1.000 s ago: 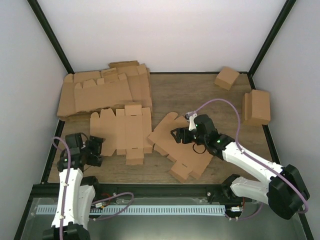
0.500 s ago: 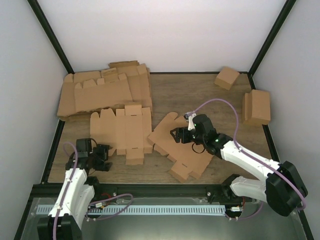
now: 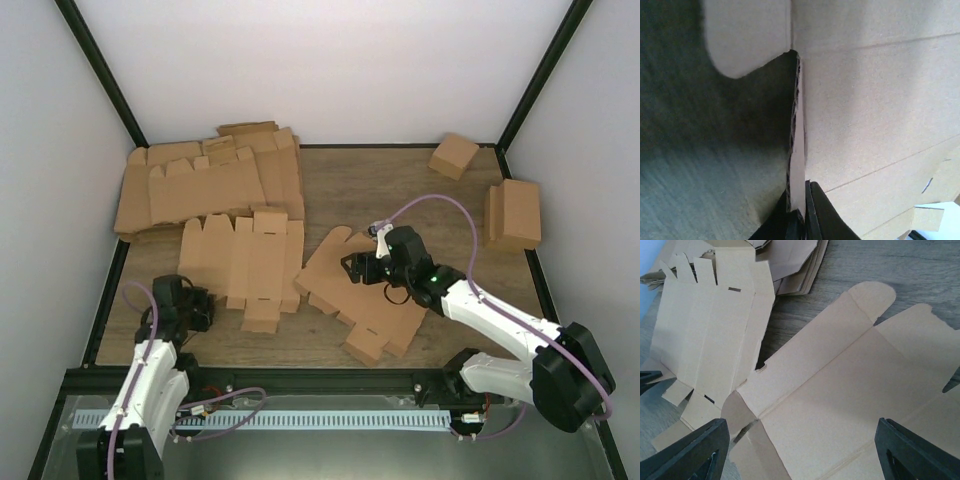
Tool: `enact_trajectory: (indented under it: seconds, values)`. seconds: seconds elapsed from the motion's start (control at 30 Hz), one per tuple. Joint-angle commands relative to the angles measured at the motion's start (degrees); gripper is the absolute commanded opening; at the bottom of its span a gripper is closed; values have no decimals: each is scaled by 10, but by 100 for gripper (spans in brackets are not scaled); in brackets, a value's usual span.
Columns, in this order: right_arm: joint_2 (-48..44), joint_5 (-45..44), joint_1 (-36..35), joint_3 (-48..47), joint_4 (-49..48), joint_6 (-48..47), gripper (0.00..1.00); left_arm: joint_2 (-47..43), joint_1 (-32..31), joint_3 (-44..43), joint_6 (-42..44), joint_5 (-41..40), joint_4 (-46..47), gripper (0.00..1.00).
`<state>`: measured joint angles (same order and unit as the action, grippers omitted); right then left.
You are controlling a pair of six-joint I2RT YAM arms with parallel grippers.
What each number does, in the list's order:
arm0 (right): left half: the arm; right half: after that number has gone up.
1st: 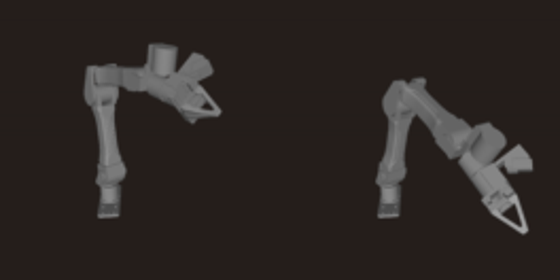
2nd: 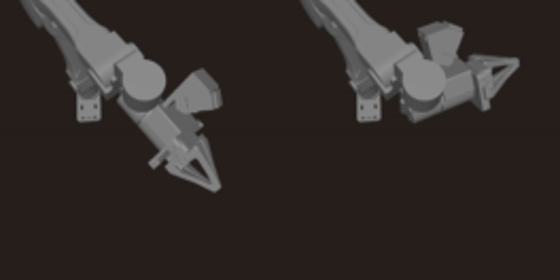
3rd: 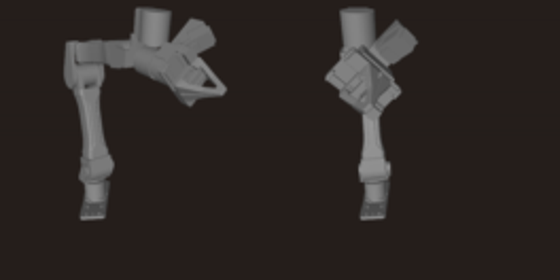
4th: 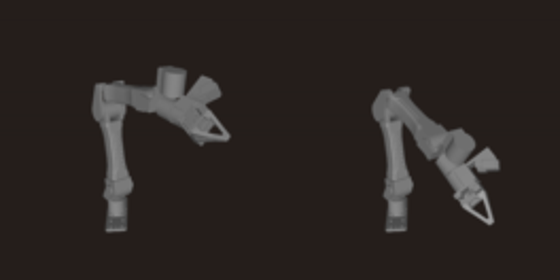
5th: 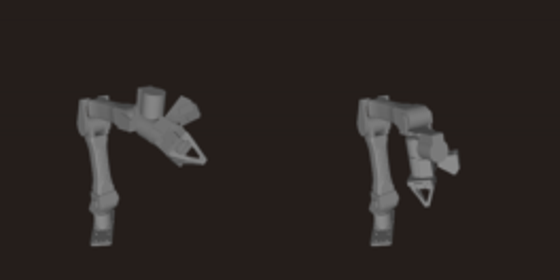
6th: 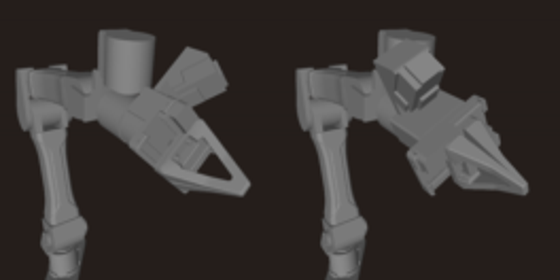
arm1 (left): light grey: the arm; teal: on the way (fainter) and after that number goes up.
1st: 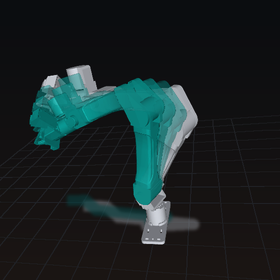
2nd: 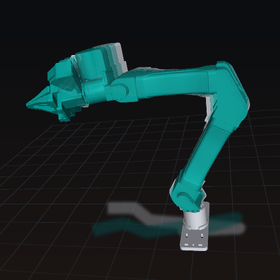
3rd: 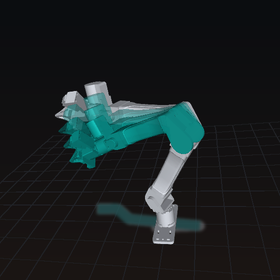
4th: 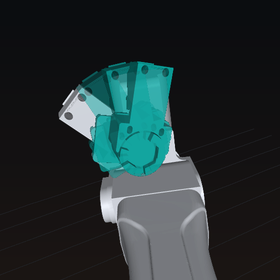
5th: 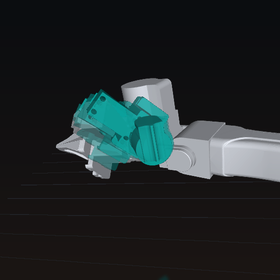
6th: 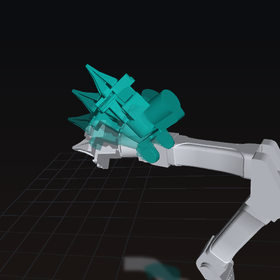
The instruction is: Fold the paper box
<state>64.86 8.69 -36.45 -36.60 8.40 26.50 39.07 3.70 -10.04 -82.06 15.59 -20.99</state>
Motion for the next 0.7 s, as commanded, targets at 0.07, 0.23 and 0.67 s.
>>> enact_trajectory:
  seconds: [0.07,0.23,0.67]
  values:
    - [-4,-12,2,-32,9,-10,83,-42,0,-75,39,-70,7,4]
    - [-9,-16,2,-39,21,-15,83,-15,0,-188,86,-103,11,4]
    - [-26,-21,2,-57,43,-19,83,205,0,-497,115,-121,85,4]
